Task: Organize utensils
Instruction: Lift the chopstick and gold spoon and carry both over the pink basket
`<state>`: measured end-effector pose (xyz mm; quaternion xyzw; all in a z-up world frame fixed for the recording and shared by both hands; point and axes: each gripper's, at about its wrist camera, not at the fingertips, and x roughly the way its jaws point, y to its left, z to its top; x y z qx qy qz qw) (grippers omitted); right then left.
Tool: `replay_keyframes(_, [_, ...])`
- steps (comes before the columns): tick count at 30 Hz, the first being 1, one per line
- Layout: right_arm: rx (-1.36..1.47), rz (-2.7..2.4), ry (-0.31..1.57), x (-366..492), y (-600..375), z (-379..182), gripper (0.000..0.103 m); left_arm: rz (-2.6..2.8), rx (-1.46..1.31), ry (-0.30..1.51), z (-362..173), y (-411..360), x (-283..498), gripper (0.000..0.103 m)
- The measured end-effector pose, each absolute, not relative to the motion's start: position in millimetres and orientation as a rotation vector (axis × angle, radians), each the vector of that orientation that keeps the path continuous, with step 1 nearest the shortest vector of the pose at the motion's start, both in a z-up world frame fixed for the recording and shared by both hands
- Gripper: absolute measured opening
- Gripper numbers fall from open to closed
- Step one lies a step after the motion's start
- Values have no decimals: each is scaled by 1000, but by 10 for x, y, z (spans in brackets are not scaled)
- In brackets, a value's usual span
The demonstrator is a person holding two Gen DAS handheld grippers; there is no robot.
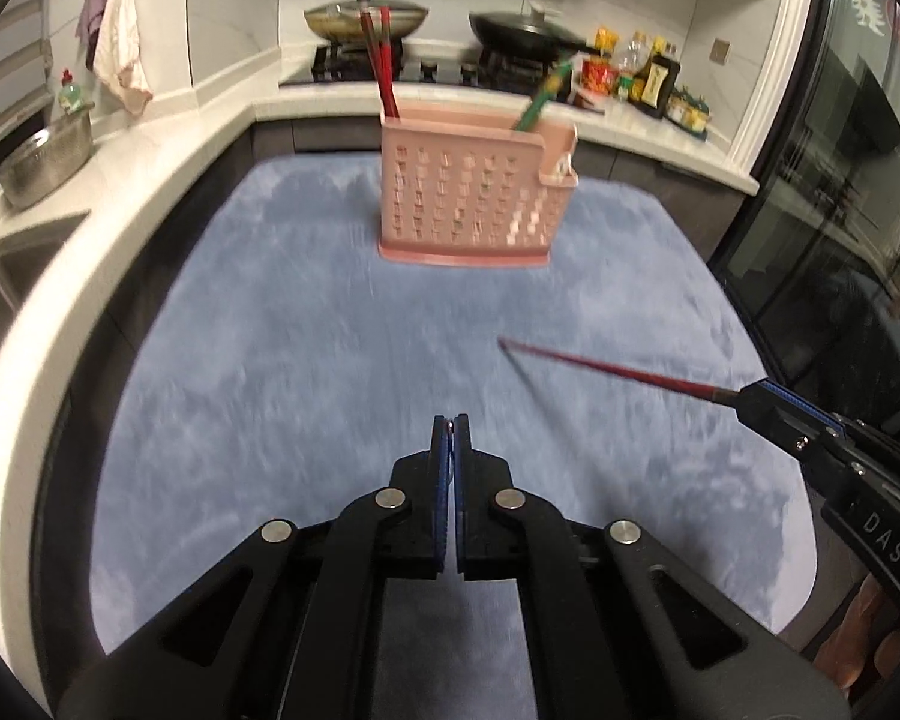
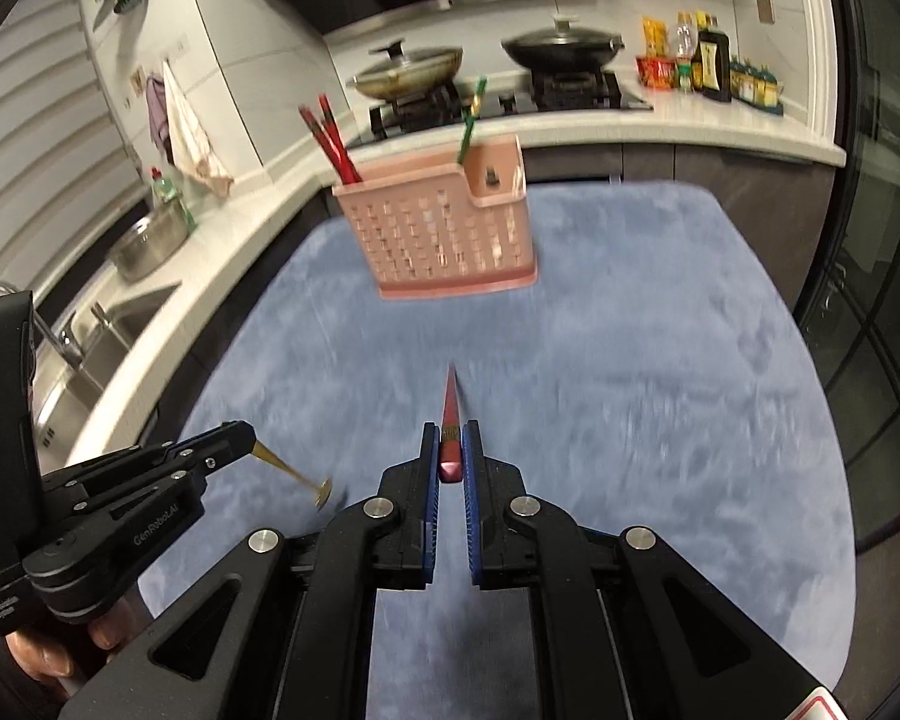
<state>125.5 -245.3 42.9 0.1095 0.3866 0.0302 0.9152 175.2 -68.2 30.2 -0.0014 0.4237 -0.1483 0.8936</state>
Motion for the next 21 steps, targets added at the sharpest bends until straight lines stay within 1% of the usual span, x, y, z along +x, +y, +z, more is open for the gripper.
replay_keyframes(7, [242, 77, 725, 1538, -2512, 746, 7, -315, -31, 815, 712, -621, 2107, 1])
replay_keyframes(21, [270, 100, 530, 2300, -2655, 1587, 7, -363, -93, 712, 1536, -644, 2909, 1])
